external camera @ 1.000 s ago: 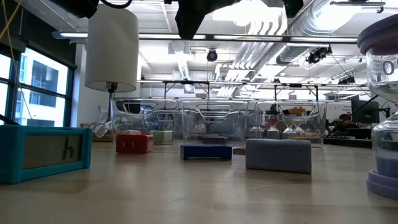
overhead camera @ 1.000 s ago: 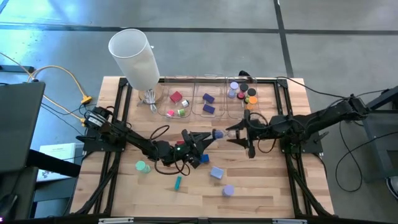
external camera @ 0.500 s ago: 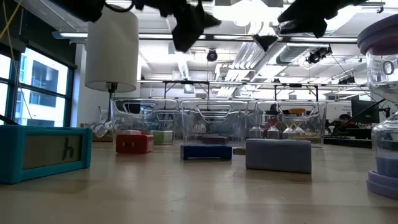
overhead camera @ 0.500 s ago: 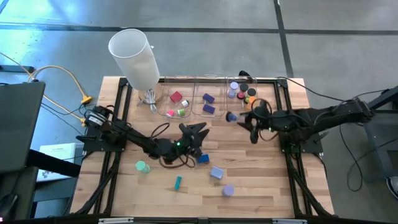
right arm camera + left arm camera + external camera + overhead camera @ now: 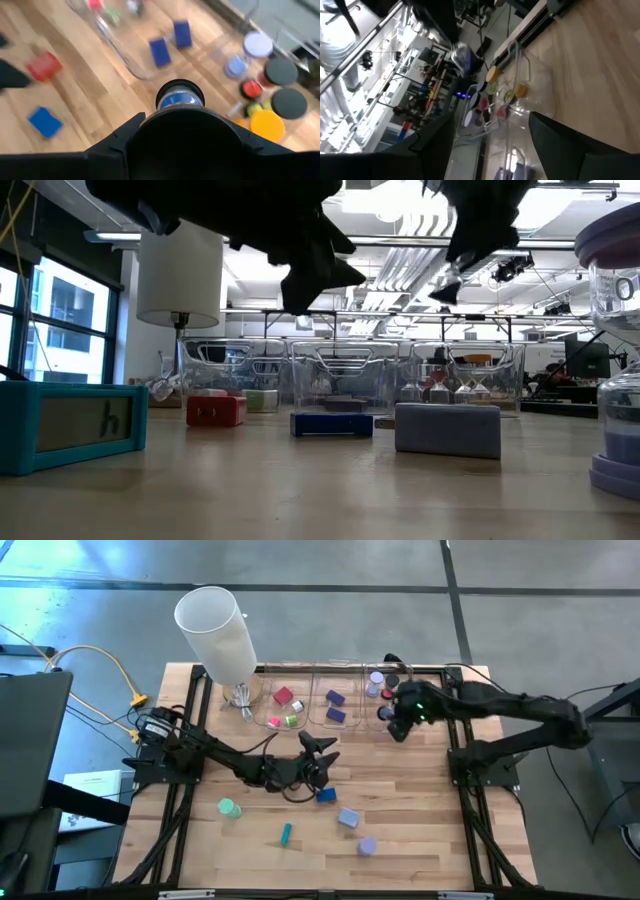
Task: Pick & Place Office items
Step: Put the blue hourglass into the right transparent bin
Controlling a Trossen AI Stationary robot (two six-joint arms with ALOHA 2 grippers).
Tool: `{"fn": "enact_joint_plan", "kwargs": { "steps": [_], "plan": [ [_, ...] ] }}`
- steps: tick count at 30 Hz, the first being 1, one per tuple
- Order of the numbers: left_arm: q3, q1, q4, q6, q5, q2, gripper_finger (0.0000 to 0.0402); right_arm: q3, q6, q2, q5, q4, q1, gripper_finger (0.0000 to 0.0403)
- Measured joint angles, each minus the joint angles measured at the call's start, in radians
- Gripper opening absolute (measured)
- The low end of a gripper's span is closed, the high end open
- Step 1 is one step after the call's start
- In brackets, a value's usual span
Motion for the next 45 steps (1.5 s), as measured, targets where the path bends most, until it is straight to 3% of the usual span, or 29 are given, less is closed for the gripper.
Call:
{"fn": "enact_joint_plan", "kwargs": {
  "steps": [7,14,20,26,45],
  "plan": [
    [0.000,0.000,-0.051,-0.055,0.020,-0.031,0.0245,0.047,-0.126,0.183,-0.162,-0.018,-0.204,0.0182],
    [-0.001,0.002,-0.319,-0.246,0.087,-0.136,0.0245,0.047,-0.200,0.340,-0.188,-0.026,-0.336,0.0182],
    [-0.001,0.034,-0.510,-0.385,0.235,-0.218,0.0245,0.047,-0.243,0.453,-0.224,0.014,-0.375,0.0182],
    [-0.001,0.066,-0.564,-0.440,0.352,-0.242,0.0245,0.047,-0.267,0.524,-0.218,0.039,-0.378,0.0182],
    [-0.001,0.070,-0.572,-0.442,0.374,-0.241,0.0245,0.047,-0.320,0.533,-0.243,0.070,-0.412,0.0182]
  ]
}}
